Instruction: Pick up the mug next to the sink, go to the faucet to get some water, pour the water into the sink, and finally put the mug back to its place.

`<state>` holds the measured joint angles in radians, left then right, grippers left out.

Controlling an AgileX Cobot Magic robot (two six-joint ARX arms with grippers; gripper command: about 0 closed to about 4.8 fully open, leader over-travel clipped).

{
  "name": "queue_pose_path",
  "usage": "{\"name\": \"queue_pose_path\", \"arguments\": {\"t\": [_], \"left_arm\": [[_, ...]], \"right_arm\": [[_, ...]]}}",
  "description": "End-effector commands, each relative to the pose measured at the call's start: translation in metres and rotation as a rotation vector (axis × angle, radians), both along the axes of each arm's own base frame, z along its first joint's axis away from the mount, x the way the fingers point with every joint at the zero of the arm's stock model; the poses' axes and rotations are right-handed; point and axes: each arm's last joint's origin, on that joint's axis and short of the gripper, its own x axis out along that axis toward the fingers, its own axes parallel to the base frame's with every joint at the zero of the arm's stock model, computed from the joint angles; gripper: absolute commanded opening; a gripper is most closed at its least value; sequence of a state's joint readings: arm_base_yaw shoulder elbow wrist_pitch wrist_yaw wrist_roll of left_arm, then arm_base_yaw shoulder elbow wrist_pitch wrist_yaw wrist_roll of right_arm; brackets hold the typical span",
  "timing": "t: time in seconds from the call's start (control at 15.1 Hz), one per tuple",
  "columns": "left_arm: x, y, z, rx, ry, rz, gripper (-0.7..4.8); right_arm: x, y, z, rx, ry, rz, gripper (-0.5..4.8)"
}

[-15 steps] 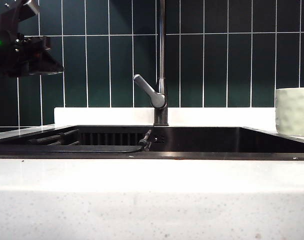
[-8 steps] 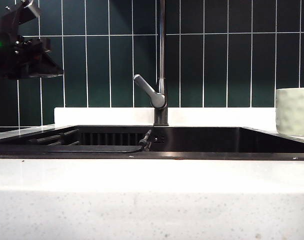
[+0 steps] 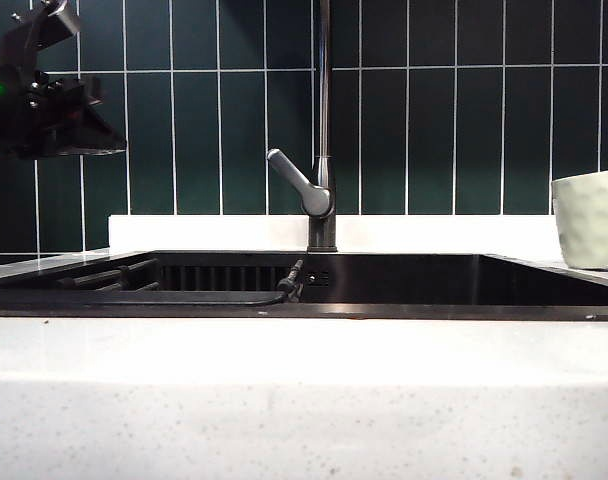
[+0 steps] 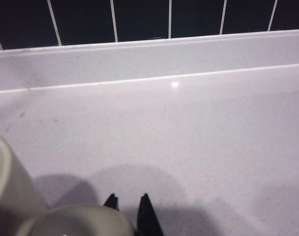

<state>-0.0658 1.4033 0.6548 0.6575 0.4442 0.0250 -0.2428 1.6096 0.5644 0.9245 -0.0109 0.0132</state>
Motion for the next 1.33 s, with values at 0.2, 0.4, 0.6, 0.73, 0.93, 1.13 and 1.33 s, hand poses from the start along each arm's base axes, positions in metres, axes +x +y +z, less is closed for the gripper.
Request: {"name": "queue_pose_path", "arguments": {"t": [0.2,0.4,0.6,0.73,0.93,1.13,1.33], "left_arm": [[0.0,-0.001,0.004,-0.04,-0.008,-0.029,0.84],[0.001,-0.002,0.008,-0.046,-0.023,-0.082,0.84],[0.01,-0.003,0.018,-0.045,-0.049,-0.099,0.98],[0.021,-0.005,0.021,-0.046,-0.043,-0.12,1.52],[0.043,-0.011,0.022,-0.046,-0.04,-0.147,1.53],[0.069,-0.018,0.017,-0.052,-0.025,-0.185,1.53],[0.098,-0.026,0.007,-0.065,0.0,-0.244,1.54]], "right_arm": [[-0.009,0.005,0.032,-0.03,-0.1,0.011,-0.01],[-0.015,0.01,0.048,0.04,-0.177,0.068,-0.01],[-0.015,0.029,0.06,0.063,-0.201,0.157,-0.01],[-0.009,0.047,0.069,0.075,-0.173,0.238,-0.01],[0.007,0.081,0.095,0.092,-0.126,0.356,-0.01],[0.019,0.112,0.122,0.103,-0.086,0.453,-0.01],[0.033,0.14,0.142,0.107,-0.074,0.531,-0.01]]}}
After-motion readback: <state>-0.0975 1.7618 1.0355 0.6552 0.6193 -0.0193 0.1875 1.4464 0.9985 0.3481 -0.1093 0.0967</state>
